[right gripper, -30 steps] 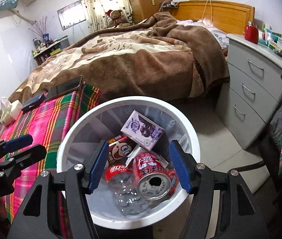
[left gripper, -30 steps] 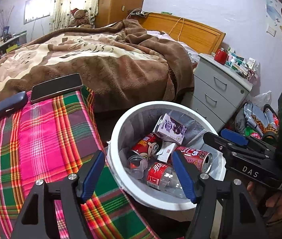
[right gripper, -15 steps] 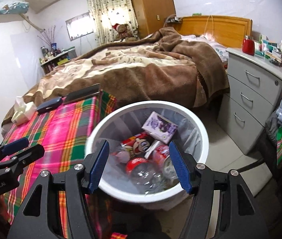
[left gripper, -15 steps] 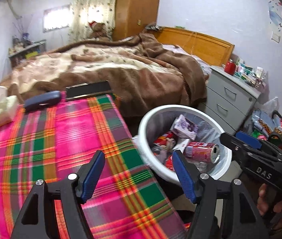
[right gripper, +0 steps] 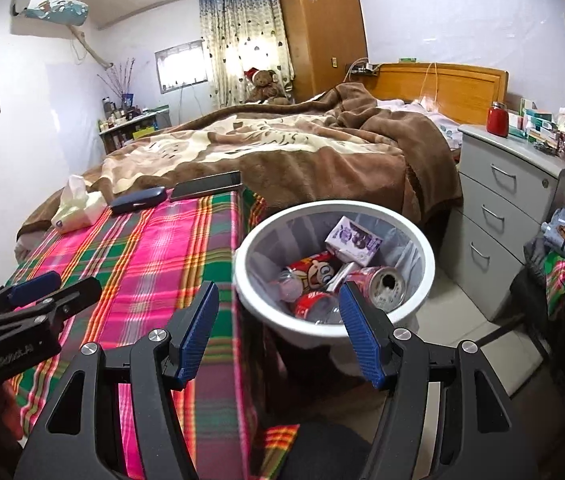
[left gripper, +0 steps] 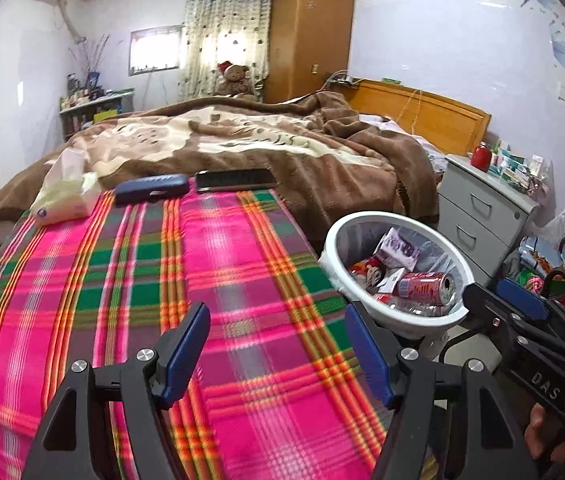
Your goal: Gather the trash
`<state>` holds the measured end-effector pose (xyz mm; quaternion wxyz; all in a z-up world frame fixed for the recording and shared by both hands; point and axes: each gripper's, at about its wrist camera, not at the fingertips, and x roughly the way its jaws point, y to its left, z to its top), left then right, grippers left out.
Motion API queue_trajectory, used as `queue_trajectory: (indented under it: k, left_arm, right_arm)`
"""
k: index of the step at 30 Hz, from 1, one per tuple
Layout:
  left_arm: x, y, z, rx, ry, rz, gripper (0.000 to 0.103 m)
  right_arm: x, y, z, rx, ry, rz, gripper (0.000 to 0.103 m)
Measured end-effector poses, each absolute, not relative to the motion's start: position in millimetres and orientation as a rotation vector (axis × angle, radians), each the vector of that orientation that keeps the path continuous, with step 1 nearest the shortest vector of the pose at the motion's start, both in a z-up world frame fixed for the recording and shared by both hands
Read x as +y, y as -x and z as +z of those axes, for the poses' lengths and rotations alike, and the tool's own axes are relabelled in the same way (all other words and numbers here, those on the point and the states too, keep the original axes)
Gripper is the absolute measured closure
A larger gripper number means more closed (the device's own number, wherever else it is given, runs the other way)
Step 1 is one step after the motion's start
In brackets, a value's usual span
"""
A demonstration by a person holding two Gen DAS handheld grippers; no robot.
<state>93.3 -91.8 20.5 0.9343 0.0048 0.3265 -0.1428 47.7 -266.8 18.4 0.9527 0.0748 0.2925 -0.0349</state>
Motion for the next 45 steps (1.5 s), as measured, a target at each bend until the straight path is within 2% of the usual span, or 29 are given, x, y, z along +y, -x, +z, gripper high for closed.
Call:
queue_trajectory:
  k: [17, 45]
  left_arm:
    - [-59, -51, 16, 0.574, -0.023, -0.180, 0.034]
    - [-59, -51, 10, 0.591, -0.024, -0.170, 0.034]
  right_arm:
    - [-235, -28, 12, 0.555, -0.152, -0.029, 0.039]
    - [-225, -24, 11, 0.562, -0.158, -0.016, 0.039]
